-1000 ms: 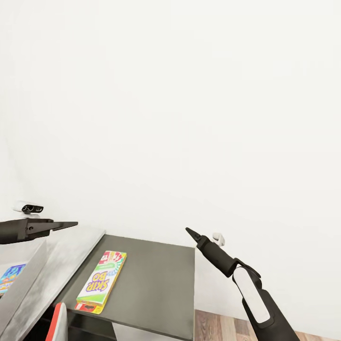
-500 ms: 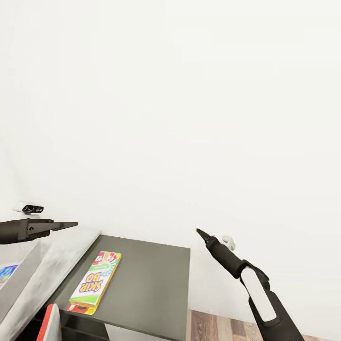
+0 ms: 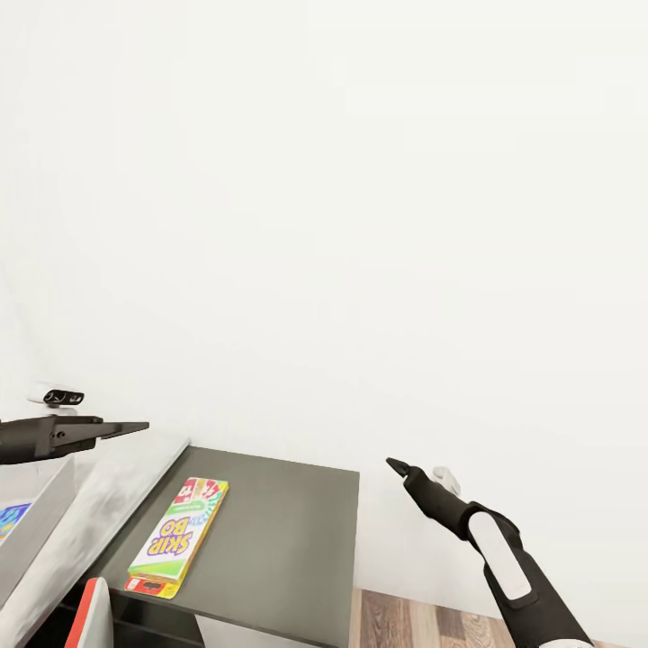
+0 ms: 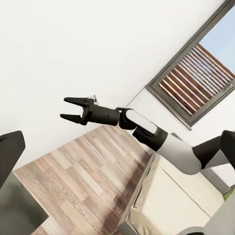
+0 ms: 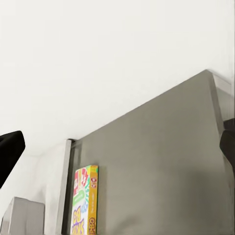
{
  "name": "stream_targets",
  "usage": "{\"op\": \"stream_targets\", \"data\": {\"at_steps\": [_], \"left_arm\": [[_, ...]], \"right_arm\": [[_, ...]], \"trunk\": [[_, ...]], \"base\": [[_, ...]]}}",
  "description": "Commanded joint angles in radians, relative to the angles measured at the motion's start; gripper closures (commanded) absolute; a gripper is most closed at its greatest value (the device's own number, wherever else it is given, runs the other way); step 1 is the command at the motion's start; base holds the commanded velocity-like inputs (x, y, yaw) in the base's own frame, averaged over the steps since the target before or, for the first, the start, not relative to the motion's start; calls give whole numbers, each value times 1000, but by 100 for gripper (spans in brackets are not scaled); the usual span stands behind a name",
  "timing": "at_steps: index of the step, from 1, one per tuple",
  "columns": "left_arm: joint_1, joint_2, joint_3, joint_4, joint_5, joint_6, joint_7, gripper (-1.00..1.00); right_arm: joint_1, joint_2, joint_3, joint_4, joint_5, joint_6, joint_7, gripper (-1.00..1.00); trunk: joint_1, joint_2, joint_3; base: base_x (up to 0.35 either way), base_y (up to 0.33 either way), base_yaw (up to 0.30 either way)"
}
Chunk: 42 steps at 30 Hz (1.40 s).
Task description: Put all the toys in the child's room - the three board games (two on the bed and one on the table), the two jigsaw puzzles on the table, and the tennis ball on the table - inside the toy box on the table in the child's room.
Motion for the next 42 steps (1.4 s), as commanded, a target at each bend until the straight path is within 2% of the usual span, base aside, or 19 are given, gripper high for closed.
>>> {"op": "stream_targets", "data": {"at_steps": [1, 13, 17, 25, 32, 36, 39, 42], "left_arm": [[0, -1, 0, 0, 0, 11, -3, -100], [0, -13, -1, 0, -1, 10, -3, -100], [0, -14, -1, 0, -2, 11, -3, -100], [0, -14, -1, 0, -4, 12, -3, -100], [0, -14, -7, 0, -6, 12, -3, -100], [0, -15, -15, 1, -30, 13, -3, -100], [0, -35, -16, 2, -58, 15, 16, -100], [0, -64, -13, 4, -70, 18, 72, -100]], "right_arm": [[0, 0, -2, 0, -1, 6, 3, -100], [-2, -1, 0, 4, 7, 5, -13, -100], [-3, -2, -1, 10, 7, 10, -71, -100], [-26, 0, -1, 29, 6, 72, -217, -100], [-55, 1, -1, 73, 5, 82, -328, -100], [-82, 1, -1, 125, 6, 80, -374, -100], [-100, 1, -1, 155, 6, 80, -409, -100], [-105, 1, -1, 166, 7, 81, -439, -100]], "trunk": [[0, -1, 0], [0, -1, 0], [0, -1, 0], [0, -1, 0], [0, -1, 0], [0, -1, 0], [0, -1, 0], [0, -1, 0]], "base": [[0, 0, 0], [0, 0, 0], [0, 0, 0], [0, 0, 0], [0, 0, 0], [0, 0, 0], [0, 0, 0], [0, 0, 0]]}}
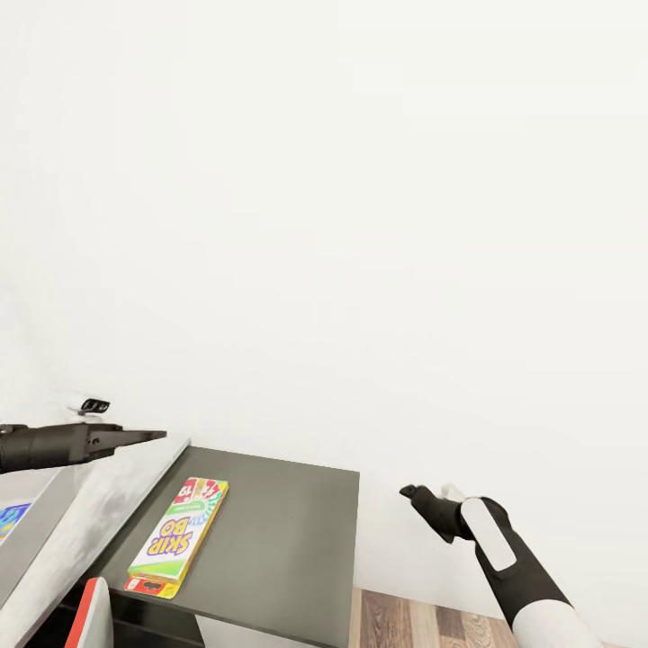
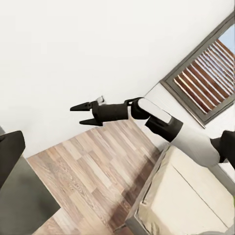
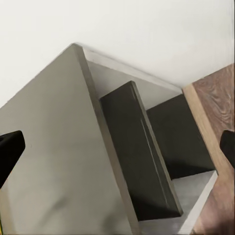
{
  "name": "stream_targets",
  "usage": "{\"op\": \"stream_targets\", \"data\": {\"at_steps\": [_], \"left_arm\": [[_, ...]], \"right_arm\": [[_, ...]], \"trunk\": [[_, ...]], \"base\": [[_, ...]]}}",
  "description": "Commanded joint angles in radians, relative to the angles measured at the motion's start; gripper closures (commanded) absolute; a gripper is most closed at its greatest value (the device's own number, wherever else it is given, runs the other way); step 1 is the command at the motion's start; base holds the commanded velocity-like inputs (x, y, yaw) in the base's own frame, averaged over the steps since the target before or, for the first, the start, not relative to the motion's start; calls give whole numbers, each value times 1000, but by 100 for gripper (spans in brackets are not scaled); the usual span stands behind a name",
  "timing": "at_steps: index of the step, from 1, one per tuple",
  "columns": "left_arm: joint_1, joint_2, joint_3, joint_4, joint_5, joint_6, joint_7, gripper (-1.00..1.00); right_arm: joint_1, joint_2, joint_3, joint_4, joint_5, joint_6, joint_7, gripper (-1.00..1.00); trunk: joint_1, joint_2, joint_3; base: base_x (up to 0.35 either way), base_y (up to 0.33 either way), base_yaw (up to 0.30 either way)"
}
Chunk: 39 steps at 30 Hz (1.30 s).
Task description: Put all the toys in the child's room - the three board games (two on the bed and one on the table), the two jigsaw puzzles on the table, and the tennis ball on the table - inside the toy box on the table in the child's room.
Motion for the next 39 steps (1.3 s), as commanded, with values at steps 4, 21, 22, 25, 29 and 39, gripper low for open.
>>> {"op": "stream_targets", "data": {"at_steps": [4, 21, 22, 25, 29, 39], "left_arm": [[-1, -31, -1, 2, -2, 12, 108, -100], [-14, -208, -5, 3, -5, 14, 747, -100], [-14, -224, -5, 4, -5, 14, 811, -100], [-18, -255, -5, 17, -5, 13, 941, -100], [-58, -318, -6, 115, -8, 3, 1146, -100], [-193, -438, -10, 468, -125, -171, 1344, -100]], "right_arm": [[-10, 0, 4, 5, -10, 4, -65, -100], [-32, 0, 104, 2, 0, 19, -183, -100], [-32, 0, 105, 0, 1, 28, -183, -100], [-32, 0, 107, -3, 3, 43, -184, -100], [-32, 1, 109, -6, 5, 52, -184, -100], [-33, 1, 110, -7, 5, 55, -186, -100]], "trunk": [[0, -1, 0], [0, -1, 0], [0, -1, 0], [0, -1, 0], [0, -1, 0], [0, -1, -2]], "base": [[0, 0, 0], [0, 0, 0], [0, 0, 0], [0, 0, 0], [0, 0, 0], [0, 0, 0]]}}
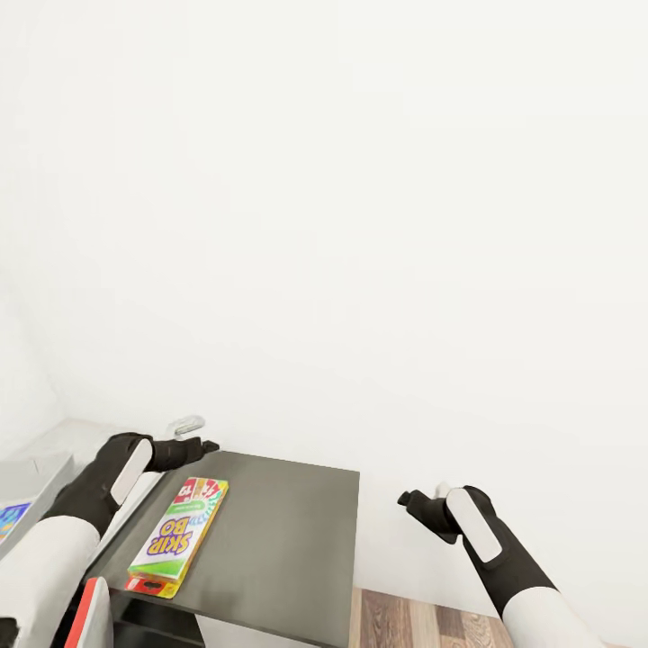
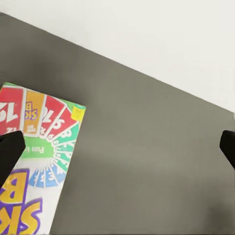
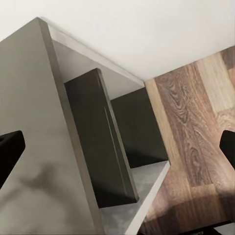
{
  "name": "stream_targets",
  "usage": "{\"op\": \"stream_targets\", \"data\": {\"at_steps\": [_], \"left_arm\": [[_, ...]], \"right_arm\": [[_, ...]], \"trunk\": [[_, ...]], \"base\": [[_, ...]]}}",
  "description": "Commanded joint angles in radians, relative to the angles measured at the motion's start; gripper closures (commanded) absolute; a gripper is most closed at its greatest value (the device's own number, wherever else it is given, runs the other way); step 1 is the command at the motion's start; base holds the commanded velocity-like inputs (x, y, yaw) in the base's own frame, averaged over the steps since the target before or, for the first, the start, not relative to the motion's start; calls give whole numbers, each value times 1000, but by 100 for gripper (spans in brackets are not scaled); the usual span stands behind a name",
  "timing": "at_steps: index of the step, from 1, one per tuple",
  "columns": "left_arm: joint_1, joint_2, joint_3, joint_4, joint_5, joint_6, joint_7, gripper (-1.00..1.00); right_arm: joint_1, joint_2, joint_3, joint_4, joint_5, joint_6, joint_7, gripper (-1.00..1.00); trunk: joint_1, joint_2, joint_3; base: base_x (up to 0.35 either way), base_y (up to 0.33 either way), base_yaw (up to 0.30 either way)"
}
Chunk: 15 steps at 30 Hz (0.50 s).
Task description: Put all the toys in the child's room - the three board games (two on the bed and one on the table), the two jigsaw puzzles on the table, and the tennis ball on the table - inside the toy box on the table in the child's room.
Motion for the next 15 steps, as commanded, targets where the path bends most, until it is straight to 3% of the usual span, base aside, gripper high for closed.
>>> {"op": "stream_targets", "data": {"at_steps": [1, 4, 6, 10, 15], "left_arm": [[-9, -6, -2, 21, -22, -7, 2, -100], [-35, -35, -2, 90, -99, -54, 13, -100], [-41, -47, -2, 108, -122, -78, 17, -100], [-46, -56, -2, 122, -140, -96, 20, -100], [-48, -56, -4, 127, -145, -96, 21, -100]], "right_arm": [[0, -1, 4, -1, -11, 0, -10, -100], [0, -3, 5, -1, -11, 0, -10, -100], [-1, -4, 5, 0, -10, 0, -10, -100], [-3, -5, 6, 0, -9, 6, -25, -100], [-17, -5, 6, 4, -10, 25, -103, -100]], "trunk": [[0, -1, -2], [0, -1, -6], [0, -1, -9], [0, -1, -15], [0, -1, -23]], "base": [[0, 0, 0], [0, 0, 0], [0, 0, 0], [0, 0, 0], [0, 0, 0]]}}
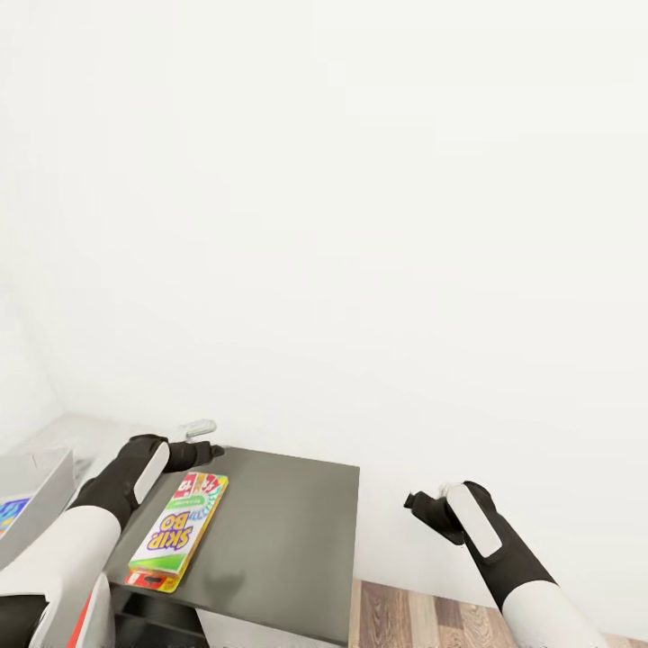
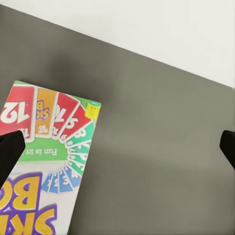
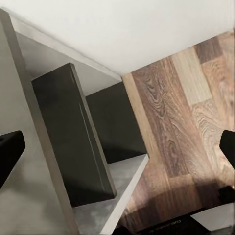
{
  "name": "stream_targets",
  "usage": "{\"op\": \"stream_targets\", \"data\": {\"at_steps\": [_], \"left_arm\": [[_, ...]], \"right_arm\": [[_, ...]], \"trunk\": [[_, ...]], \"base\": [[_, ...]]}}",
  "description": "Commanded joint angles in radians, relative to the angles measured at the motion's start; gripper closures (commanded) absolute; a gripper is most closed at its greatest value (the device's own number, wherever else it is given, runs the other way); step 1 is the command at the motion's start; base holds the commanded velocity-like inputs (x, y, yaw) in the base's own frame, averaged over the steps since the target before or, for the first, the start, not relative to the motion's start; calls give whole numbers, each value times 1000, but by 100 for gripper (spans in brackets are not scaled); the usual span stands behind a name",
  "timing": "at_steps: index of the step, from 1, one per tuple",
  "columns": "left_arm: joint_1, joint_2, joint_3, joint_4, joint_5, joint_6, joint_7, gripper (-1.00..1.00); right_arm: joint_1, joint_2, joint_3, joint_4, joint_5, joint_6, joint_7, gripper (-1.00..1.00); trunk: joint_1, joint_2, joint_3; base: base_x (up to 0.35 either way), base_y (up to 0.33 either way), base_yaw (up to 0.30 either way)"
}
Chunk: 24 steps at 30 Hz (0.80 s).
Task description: Put all the toys in the child's room - the three board games (two on the bed and one on the table), the two jigsaw puzzles on the table, and the tennis ball on the table - inside the toy box on the table in the child's room.
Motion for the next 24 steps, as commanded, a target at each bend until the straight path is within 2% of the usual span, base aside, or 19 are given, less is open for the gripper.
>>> {"op": "stream_targets", "data": {"at_steps": [1, 5, 15, 24], "left_arm": [[-1, 1, -3, -1, 2, 5, -1, -100], [-2, 3, -3, 0, 0, 10, -1, -100], [-1, 12, 0, -2, -1, 13, -3, -100], [-1, 54, 3, -3, 1, 61, -11, -100]], "right_arm": [[-1, -1, 4, -1, -11, 1, -22, -100], [-4, 0, 3, -1, -12, 6, -73, -100], [-5, -1, 4, -1, -12, 6, -86, -100], [-3, 0, 5, 0, -12, 4, -83, -100]], "trunk": [[0, -2, -3], [0, -2, -10], [0, -2, -26], [0, -2, -41]], "base": [[0, 0, 0], [0, 0, 0], [0, 0, 0], [0, 0, 0]]}}
